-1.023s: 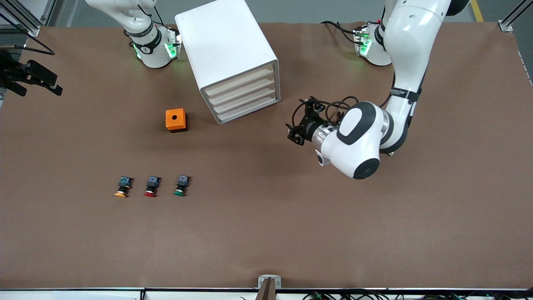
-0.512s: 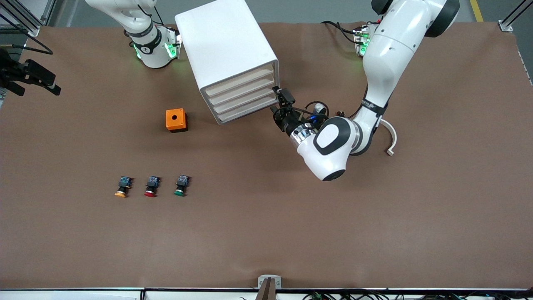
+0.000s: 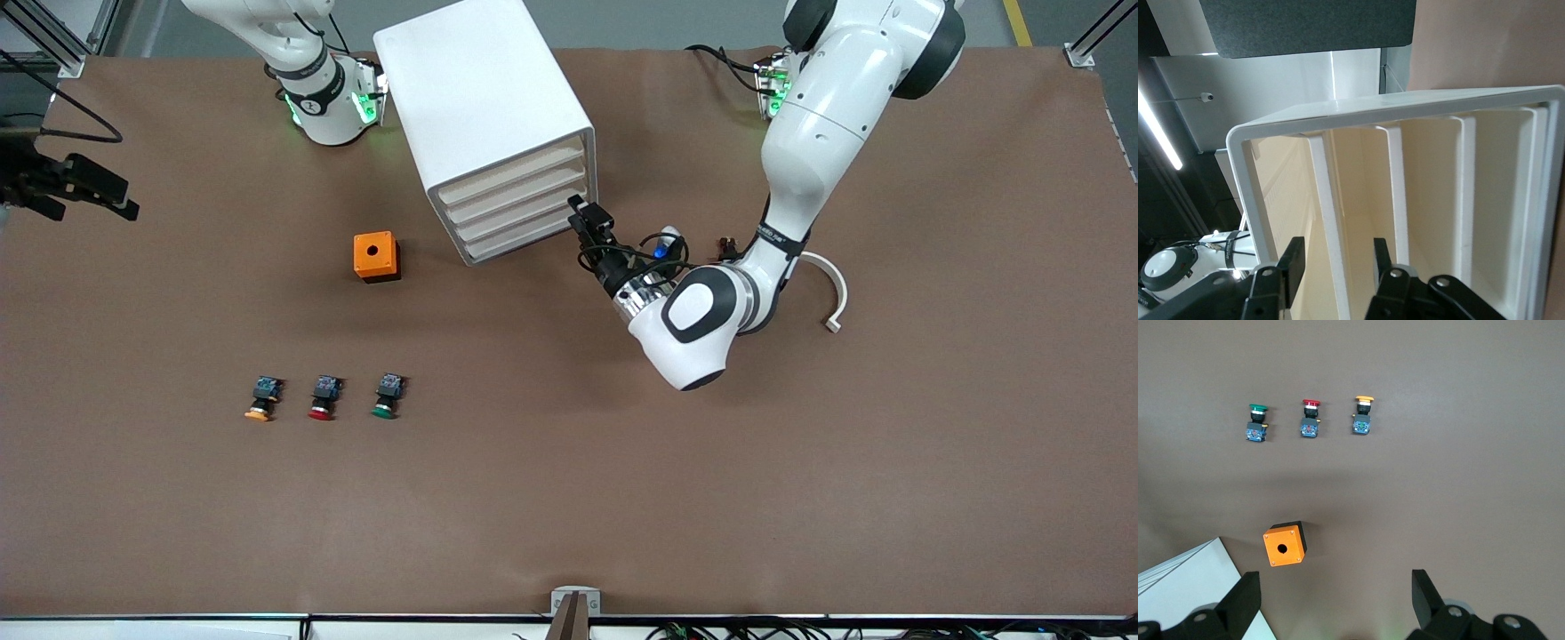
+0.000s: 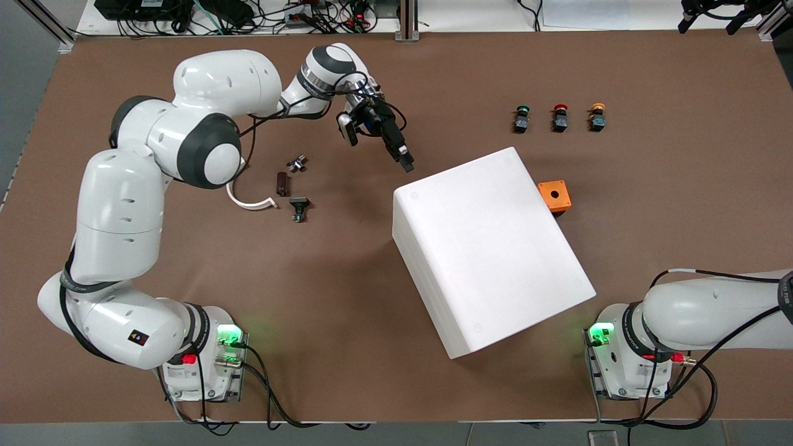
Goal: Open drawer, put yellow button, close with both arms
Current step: 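Grasp the drawer handle with the left gripper while the right arm rises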
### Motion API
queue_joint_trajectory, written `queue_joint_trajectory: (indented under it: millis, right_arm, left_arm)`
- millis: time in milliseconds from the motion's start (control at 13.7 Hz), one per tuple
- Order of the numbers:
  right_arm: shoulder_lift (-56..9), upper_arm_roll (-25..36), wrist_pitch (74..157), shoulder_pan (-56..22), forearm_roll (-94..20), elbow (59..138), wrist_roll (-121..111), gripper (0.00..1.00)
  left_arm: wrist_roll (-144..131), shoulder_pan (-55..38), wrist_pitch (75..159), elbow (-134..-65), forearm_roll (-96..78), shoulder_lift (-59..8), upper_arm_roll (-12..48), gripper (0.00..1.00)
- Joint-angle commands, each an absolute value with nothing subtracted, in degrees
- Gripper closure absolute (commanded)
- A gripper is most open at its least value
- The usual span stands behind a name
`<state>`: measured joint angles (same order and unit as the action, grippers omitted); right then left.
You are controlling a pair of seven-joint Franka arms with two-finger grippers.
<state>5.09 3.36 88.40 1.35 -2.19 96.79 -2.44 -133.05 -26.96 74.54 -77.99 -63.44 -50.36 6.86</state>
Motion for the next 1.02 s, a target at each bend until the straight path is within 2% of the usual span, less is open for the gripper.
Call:
queue_joint_trajectory:
  millis: [0, 365, 585, 731, 950]
  right_arm:
    - [5.0, 3.1, 88.2, 1.7, -1.8, 96.0, -2.0, 0.00]
    - [2.4, 3.1, 89.6, 1.7, -1.2, 94.8, -2.0, 0.00]
    - [-1.5, 3.2, 89.6, 2.3, -1.2, 93.2, -2.0, 0.00]
    - [-2.0, 3.2, 89.6, 3.3, -1.3, 92.8, -3.2, 0.00]
    - [-4.5, 3.2, 89.7, 4.1, -1.1, 91.9, -3.4, 0.00]
  left_arm:
    - [-134.8, -28.3, 73.7, -76.6, -65.0, -51.0, 7.9, 0.52]
    - [-135.0, -32.7, 74.1, -76.6, -65.0, -51.0, 7.8, 0.53]
    - [-135.0, -35.2, 74.1, -76.6, -64.2, -50.6, 7.4, 0.65]
    - [-135.3, -35.3, 74.3, -76.6, -64.4, -50.9, 7.3, 0.79]
    - [-137.1, -35.3, 74.7, -76.6, -64.4, -51.4, 7.3, 0.85]
